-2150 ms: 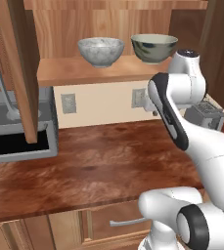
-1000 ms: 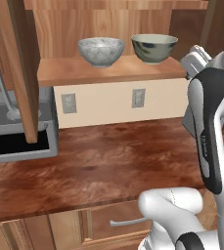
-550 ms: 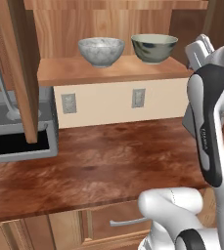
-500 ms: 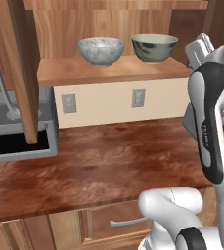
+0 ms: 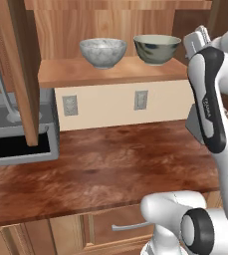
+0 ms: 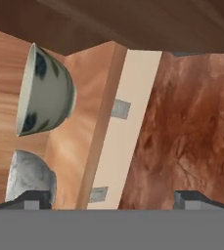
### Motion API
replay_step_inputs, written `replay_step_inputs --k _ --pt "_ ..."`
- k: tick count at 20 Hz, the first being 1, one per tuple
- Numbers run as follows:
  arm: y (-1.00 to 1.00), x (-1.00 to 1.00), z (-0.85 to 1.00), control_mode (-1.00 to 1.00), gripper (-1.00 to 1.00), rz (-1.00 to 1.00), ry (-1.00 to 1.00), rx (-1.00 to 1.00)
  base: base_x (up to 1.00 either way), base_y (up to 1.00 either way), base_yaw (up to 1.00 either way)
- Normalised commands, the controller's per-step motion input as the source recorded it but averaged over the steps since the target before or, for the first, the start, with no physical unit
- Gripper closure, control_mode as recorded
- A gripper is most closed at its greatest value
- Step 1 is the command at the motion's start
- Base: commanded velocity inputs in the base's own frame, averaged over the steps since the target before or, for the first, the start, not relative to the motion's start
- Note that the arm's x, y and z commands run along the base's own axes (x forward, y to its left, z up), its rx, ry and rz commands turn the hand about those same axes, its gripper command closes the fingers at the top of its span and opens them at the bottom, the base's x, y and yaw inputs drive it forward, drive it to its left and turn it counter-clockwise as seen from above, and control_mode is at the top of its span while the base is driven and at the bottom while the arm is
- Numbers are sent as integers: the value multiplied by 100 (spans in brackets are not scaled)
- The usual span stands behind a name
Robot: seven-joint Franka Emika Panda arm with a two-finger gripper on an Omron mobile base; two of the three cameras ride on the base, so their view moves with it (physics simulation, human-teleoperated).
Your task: Pick up the bowls from the cabinet and place each bowl in front of a stool on the dining counter.
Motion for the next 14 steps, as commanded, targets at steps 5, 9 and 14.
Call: replay_step_inputs --k 5,9,14 --pt "0 66 29 -100 -100 0 0 4 0 0 0" --pt "0 60 19 -100 -100 0 6 1 0 0 0" --pt "-9 56 0 -100 -100 0 6 1 0 0 0"
